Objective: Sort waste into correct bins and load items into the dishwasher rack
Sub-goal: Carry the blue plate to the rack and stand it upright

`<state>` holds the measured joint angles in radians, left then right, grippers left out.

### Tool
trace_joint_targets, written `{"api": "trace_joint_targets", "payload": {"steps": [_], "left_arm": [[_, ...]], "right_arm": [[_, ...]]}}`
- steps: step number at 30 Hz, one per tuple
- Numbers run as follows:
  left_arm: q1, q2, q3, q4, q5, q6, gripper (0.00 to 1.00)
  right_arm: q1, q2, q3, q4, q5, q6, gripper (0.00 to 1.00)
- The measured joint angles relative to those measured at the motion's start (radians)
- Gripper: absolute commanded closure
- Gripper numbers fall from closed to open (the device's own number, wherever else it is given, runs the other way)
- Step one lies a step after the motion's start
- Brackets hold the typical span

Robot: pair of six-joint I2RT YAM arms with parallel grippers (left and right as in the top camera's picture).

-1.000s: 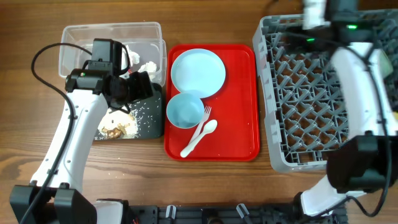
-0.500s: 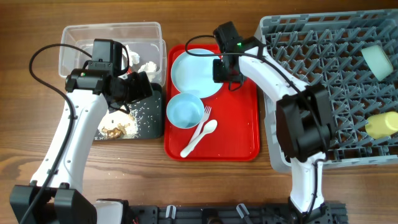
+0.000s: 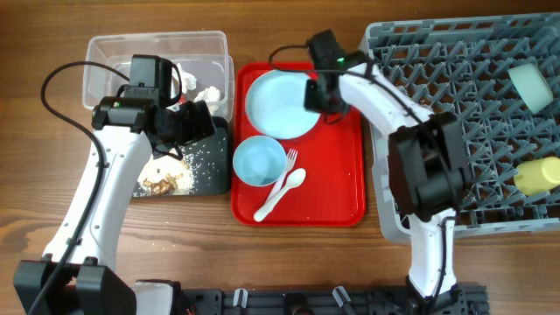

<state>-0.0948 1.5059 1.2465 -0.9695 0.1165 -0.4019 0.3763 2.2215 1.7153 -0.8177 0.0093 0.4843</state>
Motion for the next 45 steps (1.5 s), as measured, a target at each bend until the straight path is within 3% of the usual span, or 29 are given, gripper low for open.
{"api": "trace_joint_targets", "payload": {"steps": [3,7,13,21,28,33,34,35,39,42,45], "left_arm": [[0.0,0.0,0.0,0.003,0.0,0.0,0.11],[0.0,0.0,0.0,0.008,0.0,0.0,0.11],[0.0,0.0,0.0,0.008,0.0,0.0,0.11],[0.0,0.0,0.0,0.008,0.0,0.0,0.11],[0.0,0.0,0.0,0.008,0.0,0.0,0.11],[0.0,0.0,0.0,0.02,0.0,0.0,0.11],[0.0,0.0,0.0,0.02,0.0,0.0,0.1],[0.0,0.0,0.0,0.02,0.0,0.0,0.1],[0.0,0.0,0.0,0.021,0.0,0.0,0.1],[0.0,0.0,0.0,0.019,0.0,-0.002,0.03],[0.0,0.0,0.0,0.021,0.0,-0.003,0.01]], "right_arm": [[-0.084,-0.099,0.045,-0.003,0.058,-0.174,0.96],[-0.146,-0.399,0.092,0.079,0.315,-0.435,0.96],[-0.273,-0.458,0.095,0.259,0.786,-0.813,0.96],[-0.52,-0.425,-0.011,0.436,0.897,-0.914,0.96],[-0.549,-0.296,-0.021,0.421,0.885,-0.909,0.96],[-0.539,-0.261,-0.026,0.288,0.822,-0.789,0.95],[-0.531,-0.26,-0.026,0.264,0.818,-0.761,0.66],[-0.523,-0.26,-0.026,0.238,0.817,-0.732,0.44],[-0.501,-0.267,-0.026,0.146,0.698,-0.652,0.27],[-0.501,-0.377,-0.027,0.061,0.389,-0.62,0.28],[-0.491,-0.526,-0.023,-0.109,-0.16,-0.535,0.3]]}}
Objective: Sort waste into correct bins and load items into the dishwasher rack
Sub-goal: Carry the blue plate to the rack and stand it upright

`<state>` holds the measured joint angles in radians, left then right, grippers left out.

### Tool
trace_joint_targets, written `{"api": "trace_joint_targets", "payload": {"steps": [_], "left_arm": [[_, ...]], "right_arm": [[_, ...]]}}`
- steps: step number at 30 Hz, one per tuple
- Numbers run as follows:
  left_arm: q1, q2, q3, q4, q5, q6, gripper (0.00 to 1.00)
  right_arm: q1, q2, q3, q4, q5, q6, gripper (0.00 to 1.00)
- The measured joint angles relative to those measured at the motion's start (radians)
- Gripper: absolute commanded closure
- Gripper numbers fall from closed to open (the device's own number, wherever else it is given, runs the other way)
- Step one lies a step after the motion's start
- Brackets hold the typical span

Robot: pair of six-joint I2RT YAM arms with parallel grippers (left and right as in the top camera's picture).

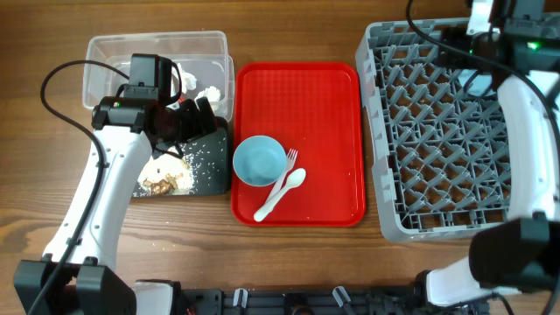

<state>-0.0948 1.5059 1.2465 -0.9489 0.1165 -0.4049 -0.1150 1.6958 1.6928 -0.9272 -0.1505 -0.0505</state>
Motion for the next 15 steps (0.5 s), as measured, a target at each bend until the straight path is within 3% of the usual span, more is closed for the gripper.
{"api": "trace_joint_targets", "payload": {"steps": [3,9,10,11,13,15], "left_arm": [[0.0,0.0,0.0,-0.005,-0.001,0.0,0.0],[0.032,0.0,0.0,-0.072,-0.066,-0.05,0.0],[0.048,0.0,0.0,-0.077,-0.068,-0.054,0.0],[0.059,0.0,0.0,-0.08,-0.071,-0.057,0.0],[0.077,0.0,0.0,-0.084,-0.075,-0.058,0.0],[0.077,0.0,0.0,-0.084,-0.075,-0.058,0.0]], "right_arm": [[0.102,0.023,-0.002,-0.158,-0.237,0.048,0.3],[0.492,0.224,-0.003,-0.21,-0.268,0.108,0.31],[0.528,0.254,-0.003,-0.21,-0.263,0.13,0.35],[0.578,0.305,-0.003,-0.21,-0.256,0.162,0.44],[0.638,0.376,-0.003,-0.208,-0.235,0.21,0.45],[0.678,0.426,-0.003,-0.179,-0.198,0.256,0.56]]}}
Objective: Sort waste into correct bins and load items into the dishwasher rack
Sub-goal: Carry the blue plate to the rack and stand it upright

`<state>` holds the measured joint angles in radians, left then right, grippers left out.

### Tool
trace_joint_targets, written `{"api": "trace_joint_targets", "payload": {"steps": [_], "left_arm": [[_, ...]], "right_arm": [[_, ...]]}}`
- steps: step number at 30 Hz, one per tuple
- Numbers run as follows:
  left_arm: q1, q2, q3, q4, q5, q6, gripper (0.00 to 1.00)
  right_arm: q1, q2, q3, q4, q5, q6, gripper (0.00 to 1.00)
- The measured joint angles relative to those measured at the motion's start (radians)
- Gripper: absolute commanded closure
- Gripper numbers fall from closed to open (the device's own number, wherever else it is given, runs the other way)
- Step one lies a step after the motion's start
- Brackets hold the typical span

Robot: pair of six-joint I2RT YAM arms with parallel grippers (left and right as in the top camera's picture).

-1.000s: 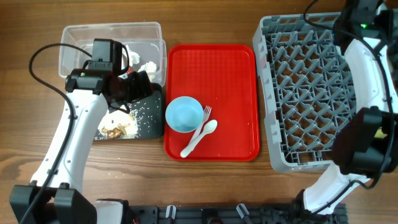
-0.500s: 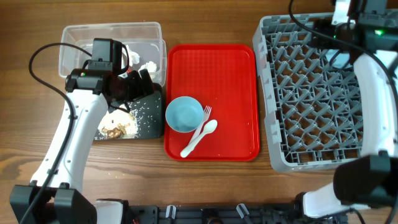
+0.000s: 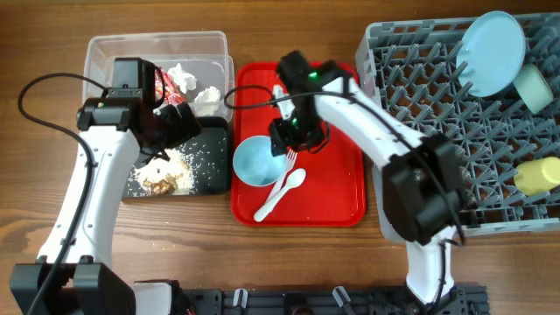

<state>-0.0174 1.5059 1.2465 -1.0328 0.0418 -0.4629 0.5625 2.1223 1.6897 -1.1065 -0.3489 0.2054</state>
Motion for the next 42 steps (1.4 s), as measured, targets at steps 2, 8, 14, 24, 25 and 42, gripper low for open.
{"api": "trace_joint_targets", "payload": {"steps": [2,8,14,24,25,42], "left_arm": [[0.0,0.0,0.0,0.0,0.0,0.0,0.0],[0.0,0.0,0.0,0.0,0.0,-0.006,0.0],[0.0,0.0,0.0,0.0,0.0,-0.007,0.0],[0.0,0.0,0.0,0.0,0.0,-0.007,0.0],[0.0,0.0,0.0,0.0,0.0,-0.006,0.0],[0.0,0.0,0.0,0.02,0.0,-0.007,0.0]], "right_arm": [[0.014,0.026,-0.001,0.032,0.015,0.026,0.66],[0.016,0.034,-0.001,0.057,0.081,0.079,0.83],[0.016,0.034,-0.025,0.073,0.115,0.086,0.96],[-0.098,-0.008,0.026,0.086,0.183,0.066,0.96],[-0.143,-0.055,0.04,0.097,0.237,0.051,0.96],[-0.497,-0.176,0.085,0.318,1.369,-0.311,0.96]]}}
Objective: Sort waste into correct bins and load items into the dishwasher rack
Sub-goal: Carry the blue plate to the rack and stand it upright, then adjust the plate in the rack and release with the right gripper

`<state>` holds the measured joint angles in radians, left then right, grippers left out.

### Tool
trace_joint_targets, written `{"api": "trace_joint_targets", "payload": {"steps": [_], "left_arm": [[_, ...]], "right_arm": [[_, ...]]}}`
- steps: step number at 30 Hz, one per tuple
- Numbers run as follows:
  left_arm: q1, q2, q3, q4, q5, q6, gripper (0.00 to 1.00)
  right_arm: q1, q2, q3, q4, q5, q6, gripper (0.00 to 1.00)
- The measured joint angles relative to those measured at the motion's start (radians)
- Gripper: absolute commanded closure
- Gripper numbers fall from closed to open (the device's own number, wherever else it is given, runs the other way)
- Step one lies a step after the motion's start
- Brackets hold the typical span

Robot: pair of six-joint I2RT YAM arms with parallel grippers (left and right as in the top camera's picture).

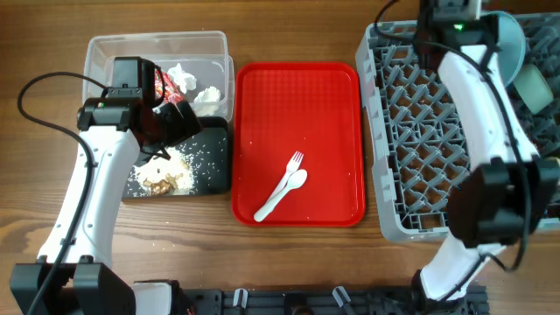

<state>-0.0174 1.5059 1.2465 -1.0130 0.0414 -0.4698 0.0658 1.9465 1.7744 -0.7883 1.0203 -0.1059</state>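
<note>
On the red tray only a white fork and a white spoon remain. The blue bowl does not show anywhere. A light blue plate stands on edge in the grey dishwasher rack, at the far right. My right gripper is over the rack's far left corner at the frame's top edge, its fingers hidden under the wrist. My left gripper hangs open and empty where the black bin meets the clear bin.
The black bin holds food scraps and crumbs; the clear bin holds crumpled paper and a wrapper. A pale green cup sits at the rack's right edge. My right arm spans the rack from front to back.
The blue bowl has left the tray and is out of sight. My right gripper was at that bowl on the tray and is now over the rack's far left corner. The left arm has not moved.
My right gripper was at the blue plate on the tray. Then the plate was off the tray and the arm was over the rack. Then the plate stood in the rack and the gripper was at the bowl. Now the bowl is gone; the left gripper stayed over the bins.
</note>
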Motion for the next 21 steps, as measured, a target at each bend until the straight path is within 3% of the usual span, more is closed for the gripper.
{"api": "trace_joint_targets", "payload": {"steps": [5,21], "left_arm": [[0.0,0.0,0.0,0.0,0.0,0.0,0.0],[0.0,0.0,0.0,0.002,0.0,0.0,0.0]], "right_arm": [[0.032,0.128,-0.001,-0.143,-0.043,0.155,0.96],[0.077,0.127,0.007,-0.391,-0.064,0.53,0.95]]}}
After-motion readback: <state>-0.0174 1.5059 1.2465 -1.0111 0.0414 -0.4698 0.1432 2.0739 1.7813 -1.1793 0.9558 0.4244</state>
